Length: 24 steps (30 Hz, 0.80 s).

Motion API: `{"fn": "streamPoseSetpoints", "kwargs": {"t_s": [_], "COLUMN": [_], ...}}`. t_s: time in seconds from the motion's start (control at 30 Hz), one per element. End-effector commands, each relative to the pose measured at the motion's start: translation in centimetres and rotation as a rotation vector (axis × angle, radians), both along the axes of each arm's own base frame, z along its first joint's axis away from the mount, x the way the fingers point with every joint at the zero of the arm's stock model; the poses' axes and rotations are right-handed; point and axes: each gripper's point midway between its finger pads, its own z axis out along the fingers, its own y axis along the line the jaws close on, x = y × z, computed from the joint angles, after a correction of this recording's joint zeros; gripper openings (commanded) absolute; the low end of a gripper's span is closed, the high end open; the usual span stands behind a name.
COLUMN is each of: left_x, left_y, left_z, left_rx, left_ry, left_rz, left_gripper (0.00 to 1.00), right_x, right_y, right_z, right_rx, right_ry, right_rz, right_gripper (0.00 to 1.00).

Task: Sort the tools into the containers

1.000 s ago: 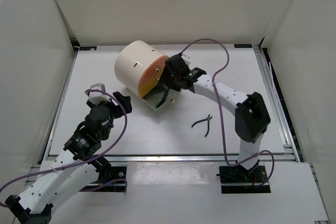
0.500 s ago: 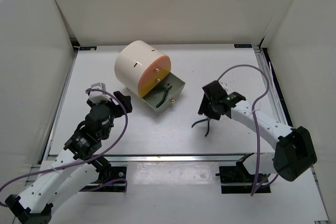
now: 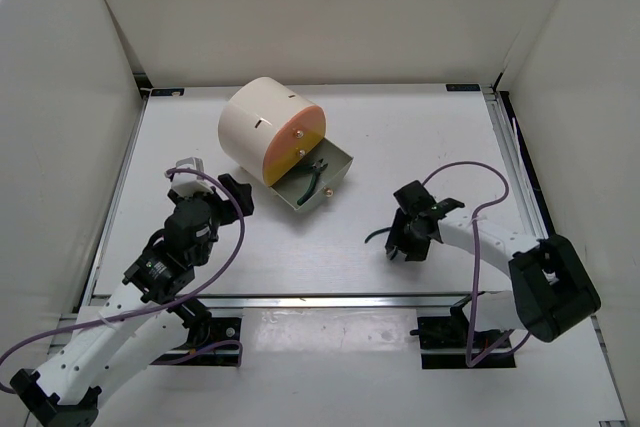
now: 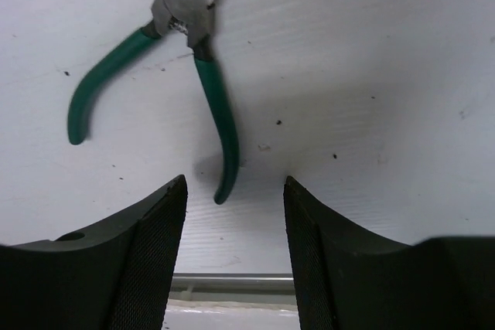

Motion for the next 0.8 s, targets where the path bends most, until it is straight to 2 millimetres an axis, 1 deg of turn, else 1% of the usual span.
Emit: {"fn": "streamPoseSetpoints", "kwargs": {"t_s": [0.0,0.17,0.2,0.23,0.27,0.37,0.43,0.47,0.53,0.57,0.7,0.73,0.77], "left_x": [-0.2,-0.2,-0.2,-0.2,-0.2,-0.4,-0.5,-0.4,-0.5,-0.5,-0.6,-0.7,-0.8], "left_y": [0.1,0.0,0.0,0.1,0.1,0.3,0.4,0.3,0.4,0.5,0.4,0.5,0.5], "left_z": [-0.1,0.0,-0.1,0.0,0.1,0.5,0.4,0.4,0.0,-0.1,-0.6,-0.9,-1.3], "left_rx": [-0.006,-0.011,-0.01,-0.012,-0.01,-0.019,-0.023,-0.023,-0.021,-0.02,-0.014,-0.01,-0.007], "left_ry": [0.008,0.011,0.015,0.013,0.014,0.004,0.004,0.002,0.006,0.007,0.014,0.021,0.03], "left_rz": [0.0,0.0,-0.001,0.0,0.0,0.007,0.009,0.007,0.007,0.01,0.007,0.006,0.004], "left_gripper": [0.98,0.98,0.98,0.98,0.98,0.98,0.98,0.98,0.98,0.98,0.98,0.98,0.98], "right_x": [0.2,1.1,0.6,0.7,0.6,0.3,0.1,-0.2,-0.5,-0.9,-1.7,-1.7,-1.6], "right_y": [0.5,0.8,0.4,0.3,0.0,-0.3,-0.5,-0.3,-0.3,-0.1,-0.2,-0.2,-0.3], "right_z": [-1.4,-1.7,-2.3,-2.4,-2.4,-2.9,-3.3,-3.3,-3.6,-3.6,-4.1,-3.9,-3.8], "right_rx": [0.038,0.026,-0.004,-0.017,-0.039,-0.071,-0.082,-0.073,-0.068,-0.054,-0.055,-0.059,-0.057], "right_ry": [0.003,-0.001,0.038,0.049,0.062,0.101,0.117,0.132,0.154,0.176,0.22,0.221,0.219], "right_rz": [0.001,-0.001,-0.003,-0.005,-0.008,-0.004,-0.004,0.006,0.006,0.01,0.013,0.016,0.01], "right_gripper": [0.57,0.56,0.53,0.5,0.45,0.34,0.32,0.28,0.23,0.17,0.05,0.0,0.0]}}
